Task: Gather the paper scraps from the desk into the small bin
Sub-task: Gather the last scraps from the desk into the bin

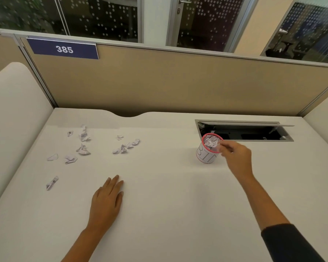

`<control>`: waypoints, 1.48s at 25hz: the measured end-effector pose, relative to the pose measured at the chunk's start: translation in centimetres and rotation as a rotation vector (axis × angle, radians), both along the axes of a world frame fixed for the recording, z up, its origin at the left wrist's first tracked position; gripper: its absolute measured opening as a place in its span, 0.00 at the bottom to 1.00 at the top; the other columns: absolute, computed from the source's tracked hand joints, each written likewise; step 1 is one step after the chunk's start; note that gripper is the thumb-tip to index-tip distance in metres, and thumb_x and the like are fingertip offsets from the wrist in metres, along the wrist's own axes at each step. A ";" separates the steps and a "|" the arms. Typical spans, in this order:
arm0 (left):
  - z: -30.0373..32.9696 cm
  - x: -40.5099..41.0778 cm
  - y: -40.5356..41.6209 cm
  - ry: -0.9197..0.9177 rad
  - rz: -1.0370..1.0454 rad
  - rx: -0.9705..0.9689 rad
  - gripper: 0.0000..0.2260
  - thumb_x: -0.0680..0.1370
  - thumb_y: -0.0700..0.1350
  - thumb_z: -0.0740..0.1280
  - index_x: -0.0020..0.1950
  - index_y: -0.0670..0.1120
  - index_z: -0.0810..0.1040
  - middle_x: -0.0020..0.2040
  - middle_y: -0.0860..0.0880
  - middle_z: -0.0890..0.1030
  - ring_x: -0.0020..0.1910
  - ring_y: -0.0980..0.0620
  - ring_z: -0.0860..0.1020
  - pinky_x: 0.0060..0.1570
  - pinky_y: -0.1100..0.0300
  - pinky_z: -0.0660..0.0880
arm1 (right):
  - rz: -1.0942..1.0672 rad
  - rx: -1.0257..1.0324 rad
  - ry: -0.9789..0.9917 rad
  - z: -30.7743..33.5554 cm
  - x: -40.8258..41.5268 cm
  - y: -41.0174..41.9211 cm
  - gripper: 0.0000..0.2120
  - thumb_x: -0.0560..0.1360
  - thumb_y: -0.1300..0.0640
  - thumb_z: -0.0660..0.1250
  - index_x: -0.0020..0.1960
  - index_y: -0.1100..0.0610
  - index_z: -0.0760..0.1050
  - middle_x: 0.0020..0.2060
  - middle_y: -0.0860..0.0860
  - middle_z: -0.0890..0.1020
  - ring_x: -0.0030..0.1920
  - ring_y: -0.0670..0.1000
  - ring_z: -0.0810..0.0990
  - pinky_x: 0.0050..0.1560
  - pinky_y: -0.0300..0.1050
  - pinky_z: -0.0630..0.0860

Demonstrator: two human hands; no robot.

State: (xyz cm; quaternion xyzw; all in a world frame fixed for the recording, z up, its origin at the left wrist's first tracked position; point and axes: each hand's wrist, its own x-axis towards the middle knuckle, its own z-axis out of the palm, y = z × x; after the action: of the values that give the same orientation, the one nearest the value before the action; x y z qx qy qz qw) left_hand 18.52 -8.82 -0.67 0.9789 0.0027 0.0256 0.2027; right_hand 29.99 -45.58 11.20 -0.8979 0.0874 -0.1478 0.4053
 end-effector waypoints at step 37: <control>-1.3 -2.4 15.7 0.073 0.405 0.147 0.32 0.77 0.56 0.45 0.72 0.36 0.63 0.73 0.38 0.63 0.73 0.40 0.62 0.67 0.38 0.61 | 0.245 -0.470 0.379 -13.9 -3.3 24.2 0.50 0.70 0.28 0.54 0.76 0.62 0.43 0.77 0.57 0.46 0.77 0.55 0.43 0.75 0.58 0.43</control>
State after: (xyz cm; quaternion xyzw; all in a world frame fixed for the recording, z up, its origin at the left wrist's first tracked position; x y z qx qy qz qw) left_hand 16.16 6.87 -1.95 0.9707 0.2050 0.0306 0.1213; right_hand 26.67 -21.34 -2.66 -0.9823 0.0161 0.0558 0.1780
